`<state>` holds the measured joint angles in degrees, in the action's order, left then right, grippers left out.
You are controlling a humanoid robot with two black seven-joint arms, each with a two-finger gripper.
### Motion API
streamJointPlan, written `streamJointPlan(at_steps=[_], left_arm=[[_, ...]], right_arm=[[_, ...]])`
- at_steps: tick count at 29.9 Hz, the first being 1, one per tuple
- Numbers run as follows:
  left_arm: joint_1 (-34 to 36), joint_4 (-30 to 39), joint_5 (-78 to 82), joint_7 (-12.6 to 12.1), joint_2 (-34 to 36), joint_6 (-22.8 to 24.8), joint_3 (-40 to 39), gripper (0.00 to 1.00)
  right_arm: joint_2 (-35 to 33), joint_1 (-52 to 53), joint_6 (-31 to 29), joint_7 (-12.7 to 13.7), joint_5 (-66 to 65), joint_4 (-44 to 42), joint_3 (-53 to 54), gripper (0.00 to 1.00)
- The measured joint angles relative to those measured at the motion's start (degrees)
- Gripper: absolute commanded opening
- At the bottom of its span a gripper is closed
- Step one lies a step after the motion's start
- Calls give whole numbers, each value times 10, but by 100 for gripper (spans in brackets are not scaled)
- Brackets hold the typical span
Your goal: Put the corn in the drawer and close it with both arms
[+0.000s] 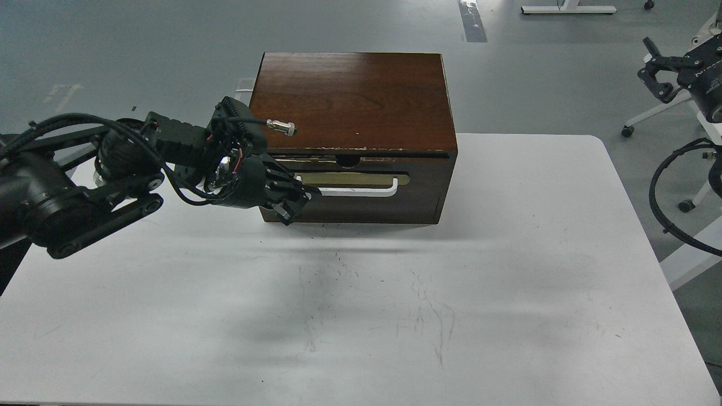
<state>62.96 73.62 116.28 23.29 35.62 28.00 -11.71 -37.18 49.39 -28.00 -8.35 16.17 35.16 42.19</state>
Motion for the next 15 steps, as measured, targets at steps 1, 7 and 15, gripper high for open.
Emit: streamJointPlan(at_steps=[1,7,15], left_arm=[[0,0,0,0,-1,0,0,0],[0,-2,0,-2,-2,0,0,0],[0,-2,0,-15,-3,0,0,0]], right_arm=[[0,0,0,0,0,0,0,100],[-2,0,0,0,0,-1,0,100],[-3,1,0,0,0,-3,0,100]])
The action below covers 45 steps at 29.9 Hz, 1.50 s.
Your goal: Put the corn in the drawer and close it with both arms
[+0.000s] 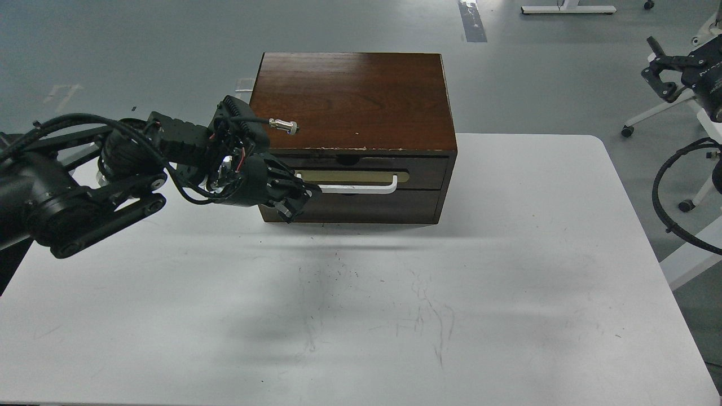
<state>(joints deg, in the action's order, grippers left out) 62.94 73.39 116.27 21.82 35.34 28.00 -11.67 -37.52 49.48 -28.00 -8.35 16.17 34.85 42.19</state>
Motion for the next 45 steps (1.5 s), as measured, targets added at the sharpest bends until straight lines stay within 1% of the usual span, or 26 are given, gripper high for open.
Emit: streamJointPlan(at_steps=[8,16,18,21,23,25,27,29,30,32,33,34,37,39,42,45], left_arm=[[0,1,-12,2,5,0,-1,0],[3,39,-51,9,10,0,-3,0],[3,46,-75,15,14,0,-12,0],[3,50,-160,34,21,0,-45,0],[2,50,-262,52,32,0,-79,0],[1,49,-374,59,49,0,-104,0],[0,45,-470,61,64,0,-120,0],[0,35,-578,61,79,0,-131,26],[-1,22,-640,62,87,0,-138,51],[-2,-9,-754,62,96,0,-150,73],[-3,-29,-812,62,99,0,-155,89],[-3,-45,-858,62,101,0,-157,95],[-6,-118,-1008,61,107,0,-160,96],[-10,-164,-1075,52,106,0,-160,96],[-27,-216,-1129,38,96,0,-159,96],[-47,-264,-1179,32,76,0,-160,96]], right_arm=[[-6,0,0,0,0,0,0,100],[-11,0,0,0,0,-6,3,100],[-12,0,0,-1,0,-13,3,100],[-13,0,0,-1,0,-26,5,100],[-17,0,0,-1,0,-36,8,100],[-22,0,0,-1,0,-44,10,100],[-30,0,0,-1,0,-49,10,100],[-37,0,0,-1,1,-53,11,100],[-41,0,0,-1,1,-54,11,100],[-49,0,0,3,1,-55,11,100],[-52,1,0,3,1,-56,11,100],[-55,1,0,3,1,-57,11,100],[-57,2,0,3,1,-58,11,100],[-58,2,0,2,1,-61,8,100],[-58,1,0,1,1,-65,7,100],[-54,1,0,1,1,-65,11,99]])
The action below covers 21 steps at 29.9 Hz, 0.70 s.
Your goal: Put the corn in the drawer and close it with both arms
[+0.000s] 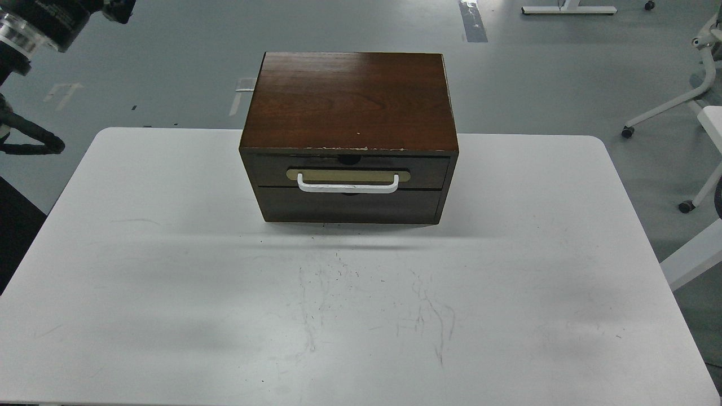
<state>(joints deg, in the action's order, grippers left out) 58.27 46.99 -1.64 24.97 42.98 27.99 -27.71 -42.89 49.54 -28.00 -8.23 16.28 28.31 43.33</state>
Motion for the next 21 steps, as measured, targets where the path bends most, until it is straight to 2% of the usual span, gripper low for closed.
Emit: streamJointPlan(at_steps=[4,8,10,21], left_arm=[[-28,-50,-101,-19,-13,0,-3,96],[-60,-72,-188,-57,-16,0,-4,96],[-69,-77,-200,-66,-18,0,-5,96],[-72,-164,-192,-71,-59,0,-2,96]], right_arm=[[9,1,0,4,21,-2,15,100],[18,-1,0,7,61,-10,18,100],[26,-3,0,7,69,-13,19,100],[73,-23,0,21,72,-12,17,100]])
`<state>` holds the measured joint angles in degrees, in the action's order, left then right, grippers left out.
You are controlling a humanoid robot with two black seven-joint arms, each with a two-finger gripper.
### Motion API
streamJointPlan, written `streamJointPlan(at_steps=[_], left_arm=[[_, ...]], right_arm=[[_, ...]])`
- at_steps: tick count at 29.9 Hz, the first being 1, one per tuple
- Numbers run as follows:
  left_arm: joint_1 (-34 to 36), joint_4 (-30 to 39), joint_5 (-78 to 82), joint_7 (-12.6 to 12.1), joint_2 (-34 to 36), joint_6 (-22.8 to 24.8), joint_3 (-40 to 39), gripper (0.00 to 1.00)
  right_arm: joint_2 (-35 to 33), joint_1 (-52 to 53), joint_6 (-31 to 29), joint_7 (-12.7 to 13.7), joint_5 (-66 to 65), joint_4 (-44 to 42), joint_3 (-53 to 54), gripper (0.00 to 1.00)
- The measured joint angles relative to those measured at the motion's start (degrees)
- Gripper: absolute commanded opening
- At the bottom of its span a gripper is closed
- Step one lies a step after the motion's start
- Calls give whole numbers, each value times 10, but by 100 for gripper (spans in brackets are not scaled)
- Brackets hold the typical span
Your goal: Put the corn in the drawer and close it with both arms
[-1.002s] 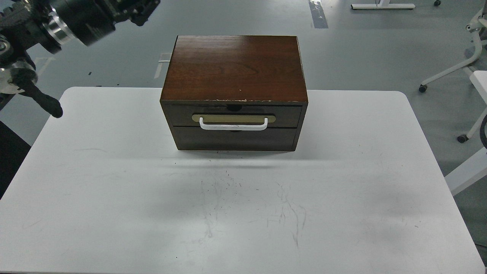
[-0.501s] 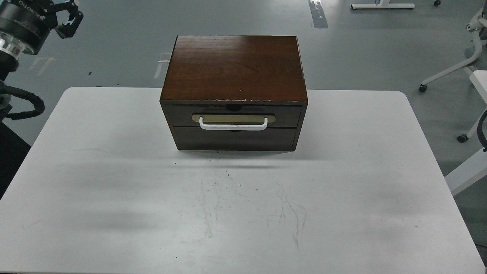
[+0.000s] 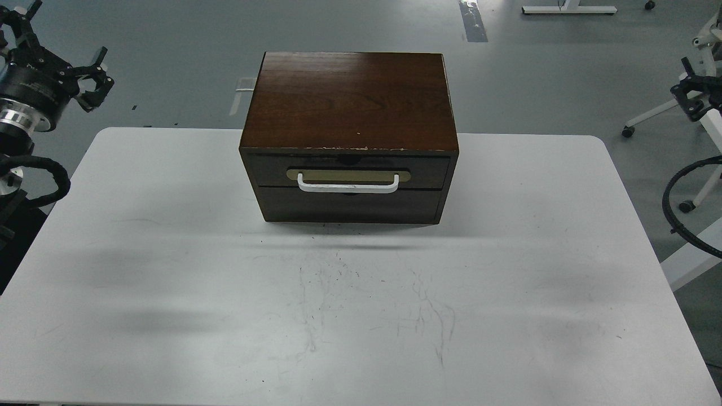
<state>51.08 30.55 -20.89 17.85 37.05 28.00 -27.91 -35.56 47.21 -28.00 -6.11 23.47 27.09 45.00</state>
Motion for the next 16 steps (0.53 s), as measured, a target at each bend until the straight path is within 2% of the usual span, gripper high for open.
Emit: streamJointPlan(at_steps=[7,16], left_arm=[[2,-74,0,2,-19,0,-4,96],[33,-89,1,1,-18,0,-8,97]], right_arm=[[3,0,0,-4,-1,-5,2,100],[4,7,0,-18,-1,-1,4,100]])
